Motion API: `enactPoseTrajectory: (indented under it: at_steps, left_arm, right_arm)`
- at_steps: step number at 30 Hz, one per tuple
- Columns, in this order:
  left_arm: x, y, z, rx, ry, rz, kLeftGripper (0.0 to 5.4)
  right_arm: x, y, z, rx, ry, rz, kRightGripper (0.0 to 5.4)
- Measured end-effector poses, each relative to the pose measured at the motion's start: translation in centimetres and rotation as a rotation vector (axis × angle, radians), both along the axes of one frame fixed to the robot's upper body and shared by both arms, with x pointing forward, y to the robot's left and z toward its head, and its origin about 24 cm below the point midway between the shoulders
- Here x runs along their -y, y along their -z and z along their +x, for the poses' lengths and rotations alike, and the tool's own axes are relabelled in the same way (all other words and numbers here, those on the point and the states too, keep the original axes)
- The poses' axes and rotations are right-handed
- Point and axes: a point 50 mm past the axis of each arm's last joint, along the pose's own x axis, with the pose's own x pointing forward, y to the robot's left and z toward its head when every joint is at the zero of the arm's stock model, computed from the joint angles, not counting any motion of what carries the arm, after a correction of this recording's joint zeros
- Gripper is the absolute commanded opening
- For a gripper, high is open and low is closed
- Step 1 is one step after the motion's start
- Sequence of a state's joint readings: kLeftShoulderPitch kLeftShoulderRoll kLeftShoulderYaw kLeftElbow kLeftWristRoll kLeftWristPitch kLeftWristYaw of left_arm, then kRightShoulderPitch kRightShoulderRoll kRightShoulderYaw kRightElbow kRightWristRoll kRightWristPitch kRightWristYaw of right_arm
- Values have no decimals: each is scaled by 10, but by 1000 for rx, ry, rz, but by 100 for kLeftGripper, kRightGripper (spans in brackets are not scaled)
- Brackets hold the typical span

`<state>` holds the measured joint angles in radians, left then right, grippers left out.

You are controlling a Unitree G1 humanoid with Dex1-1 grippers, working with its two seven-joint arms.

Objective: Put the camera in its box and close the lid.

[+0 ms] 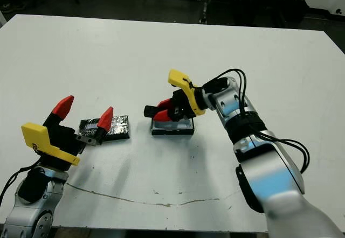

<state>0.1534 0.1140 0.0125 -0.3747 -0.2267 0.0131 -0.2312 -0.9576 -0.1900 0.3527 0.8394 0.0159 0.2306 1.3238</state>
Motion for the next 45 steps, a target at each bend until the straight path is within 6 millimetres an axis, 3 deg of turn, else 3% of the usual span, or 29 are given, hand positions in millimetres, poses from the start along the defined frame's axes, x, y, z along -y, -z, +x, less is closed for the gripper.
enactPoseTrajectory:
  at_steps: [19, 45]
  left_arm:
    - [1, 2, 0, -16, 4, -4, 540]
    - [-3, 1, -3, -15, 17, 10, 540]
  right_arm:
    - [1, 9, -3, -65, -30, 15, 165]
    - [36, 20, -7, -22, -4, 69, 165]
